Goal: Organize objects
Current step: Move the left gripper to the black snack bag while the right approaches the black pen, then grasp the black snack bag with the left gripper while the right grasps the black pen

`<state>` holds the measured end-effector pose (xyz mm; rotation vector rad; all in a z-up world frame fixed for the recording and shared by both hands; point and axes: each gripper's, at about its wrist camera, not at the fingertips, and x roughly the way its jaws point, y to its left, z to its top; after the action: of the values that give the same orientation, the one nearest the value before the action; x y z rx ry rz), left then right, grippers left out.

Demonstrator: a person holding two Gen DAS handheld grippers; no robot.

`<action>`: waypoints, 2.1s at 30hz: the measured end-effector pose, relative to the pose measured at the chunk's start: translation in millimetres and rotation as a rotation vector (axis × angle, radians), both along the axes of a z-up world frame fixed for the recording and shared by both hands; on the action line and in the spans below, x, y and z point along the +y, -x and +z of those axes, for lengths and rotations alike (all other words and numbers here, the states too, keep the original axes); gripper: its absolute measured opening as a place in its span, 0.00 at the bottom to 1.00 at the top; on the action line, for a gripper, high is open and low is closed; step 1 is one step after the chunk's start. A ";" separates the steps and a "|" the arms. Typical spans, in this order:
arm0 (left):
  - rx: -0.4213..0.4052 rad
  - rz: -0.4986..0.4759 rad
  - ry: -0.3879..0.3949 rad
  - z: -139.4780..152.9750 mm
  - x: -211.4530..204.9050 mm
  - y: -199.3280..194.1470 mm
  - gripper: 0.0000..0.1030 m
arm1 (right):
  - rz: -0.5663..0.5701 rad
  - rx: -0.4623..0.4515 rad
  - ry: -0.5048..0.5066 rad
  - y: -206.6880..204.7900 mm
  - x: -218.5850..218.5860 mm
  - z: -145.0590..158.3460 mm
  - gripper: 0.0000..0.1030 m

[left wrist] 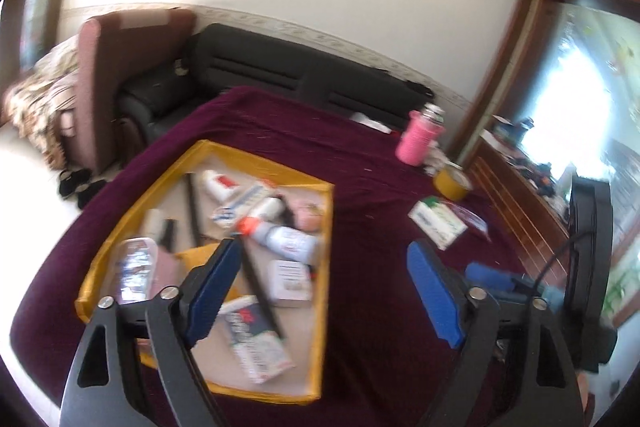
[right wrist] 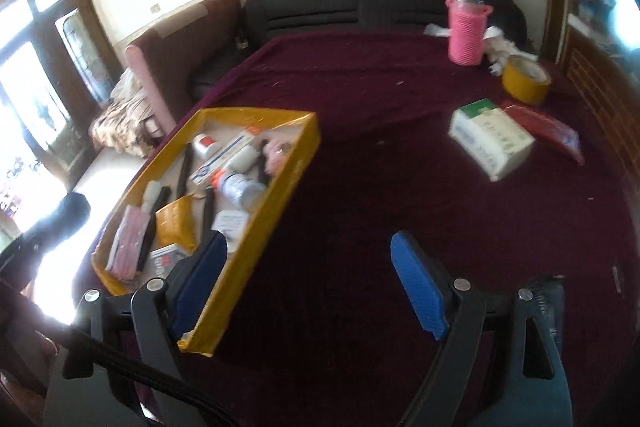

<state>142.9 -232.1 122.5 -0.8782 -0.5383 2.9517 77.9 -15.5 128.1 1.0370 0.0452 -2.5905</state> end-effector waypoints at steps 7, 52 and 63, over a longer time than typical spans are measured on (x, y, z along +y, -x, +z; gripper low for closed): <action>-0.008 -0.193 0.079 -9.6 79.3 23.8 0.82 | -0.275 0.199 -0.254 -5.5 58.4 4.2 0.83; -0.310 -0.584 0.409 -120.9 363.0 108.3 0.58 | -0.241 -0.359 0.123 53.3 343.9 -106.2 0.22; -0.232 -0.601 0.282 -72.9 316.5 101.0 0.35 | -0.261 -0.355 0.218 39.5 342.1 -98.1 0.16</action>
<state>41.9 84.3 49.5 -1.1652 0.1393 2.4142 38.4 326.6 30.0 1.4799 -0.4783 -2.5118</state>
